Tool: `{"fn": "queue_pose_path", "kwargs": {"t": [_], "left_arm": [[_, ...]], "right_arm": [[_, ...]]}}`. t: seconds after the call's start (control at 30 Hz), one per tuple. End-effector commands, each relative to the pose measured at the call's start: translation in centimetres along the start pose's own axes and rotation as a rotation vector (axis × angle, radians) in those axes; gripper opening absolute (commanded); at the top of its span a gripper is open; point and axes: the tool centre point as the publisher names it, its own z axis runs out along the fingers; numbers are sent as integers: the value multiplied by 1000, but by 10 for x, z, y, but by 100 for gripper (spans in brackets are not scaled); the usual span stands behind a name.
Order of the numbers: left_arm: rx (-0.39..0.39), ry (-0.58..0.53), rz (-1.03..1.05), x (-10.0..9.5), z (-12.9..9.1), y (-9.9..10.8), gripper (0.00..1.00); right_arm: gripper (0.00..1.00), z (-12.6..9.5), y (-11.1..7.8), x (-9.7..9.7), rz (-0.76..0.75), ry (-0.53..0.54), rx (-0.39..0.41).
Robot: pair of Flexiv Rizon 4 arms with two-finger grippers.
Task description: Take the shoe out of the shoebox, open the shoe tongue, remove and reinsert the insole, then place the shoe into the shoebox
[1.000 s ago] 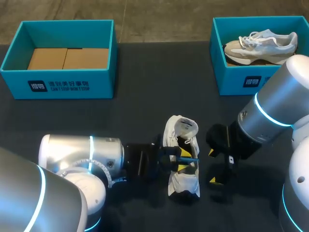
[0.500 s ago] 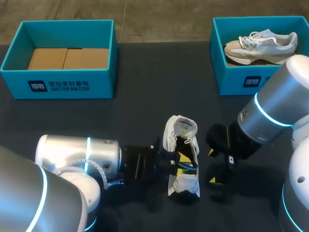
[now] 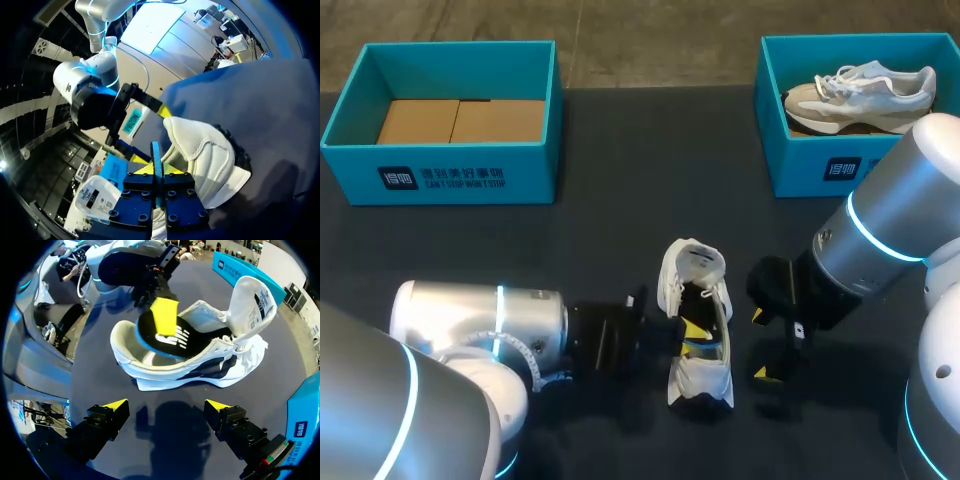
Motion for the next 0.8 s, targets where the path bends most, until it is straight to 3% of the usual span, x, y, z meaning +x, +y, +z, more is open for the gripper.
{"fn": "queue_pose_path", "kwargs": {"t": [0.03, 0.3, 0.37, 0.43, 0.6, 0.8], "left_arm": [[-27, 8, -13, -3, 12, 10, 0], [-13, 14, -38, -1, 9, 7, 0], [-4, 11, -38, -2, 6, 2, 16], [10, 8, -42, -3, 2, -3, 27], [22, -3, -39, -5, -7, -15, 36], [39, 10, -63, -6, -18, -24, 36]], "right_arm": [[100, 1, 0, 1, 1, -2, 1], [100, 1, 0, 1, 1, -2, 1], [100, 1, 0, 1, 1, -2, 1], [100, 1, 0, 1, 1, -2, 1], [100, 1, 0, 1, 1, -2, 1], [100, 1, 0, 1, 1, -2, 1]]}}
